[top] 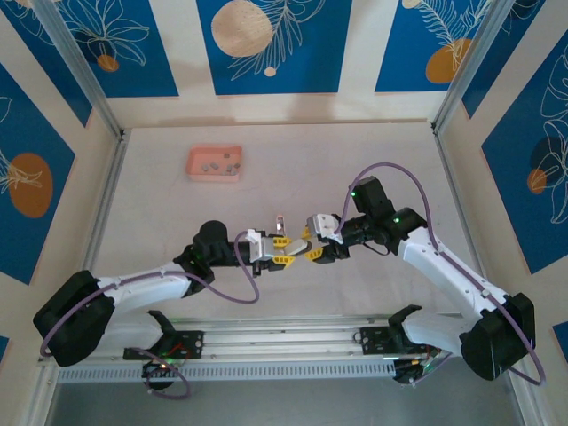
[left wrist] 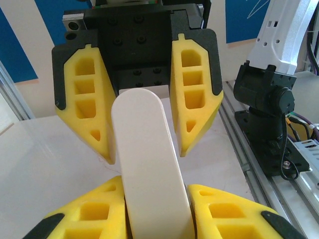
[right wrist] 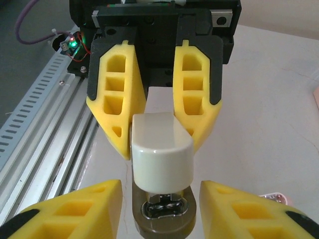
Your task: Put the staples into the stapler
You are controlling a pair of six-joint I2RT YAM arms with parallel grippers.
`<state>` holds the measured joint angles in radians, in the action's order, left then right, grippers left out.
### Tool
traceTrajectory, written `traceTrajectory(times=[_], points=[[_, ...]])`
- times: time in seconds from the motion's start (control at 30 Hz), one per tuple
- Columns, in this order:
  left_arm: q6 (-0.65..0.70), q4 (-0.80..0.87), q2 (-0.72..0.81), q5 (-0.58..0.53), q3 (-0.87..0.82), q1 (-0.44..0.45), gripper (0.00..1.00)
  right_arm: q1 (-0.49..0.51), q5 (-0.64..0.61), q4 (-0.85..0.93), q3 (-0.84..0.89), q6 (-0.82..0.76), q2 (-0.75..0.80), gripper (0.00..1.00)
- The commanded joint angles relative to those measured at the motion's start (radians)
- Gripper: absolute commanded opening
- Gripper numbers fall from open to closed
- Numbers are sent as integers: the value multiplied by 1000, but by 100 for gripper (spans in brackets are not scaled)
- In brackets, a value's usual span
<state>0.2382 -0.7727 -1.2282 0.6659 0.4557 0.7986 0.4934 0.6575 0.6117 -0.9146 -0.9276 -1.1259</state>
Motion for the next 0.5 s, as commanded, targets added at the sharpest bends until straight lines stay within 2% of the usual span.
traceTrajectory(times=[0.0,0.07,0.33,0.47], points=[[10,-60,-5,35,29,-8,16,-7,45,43,-34,-25,-8,42],[8,-68,-5,35,27,-8,16,-7,51,45,-35,-26,-9,38],[-10,-104,-15,41,23,-8,16,-7,52,38,-32,-24,-12,39],[-17,-116,-22,44,23,-9,17,-10,69,31,-32,-15,-9,33]])
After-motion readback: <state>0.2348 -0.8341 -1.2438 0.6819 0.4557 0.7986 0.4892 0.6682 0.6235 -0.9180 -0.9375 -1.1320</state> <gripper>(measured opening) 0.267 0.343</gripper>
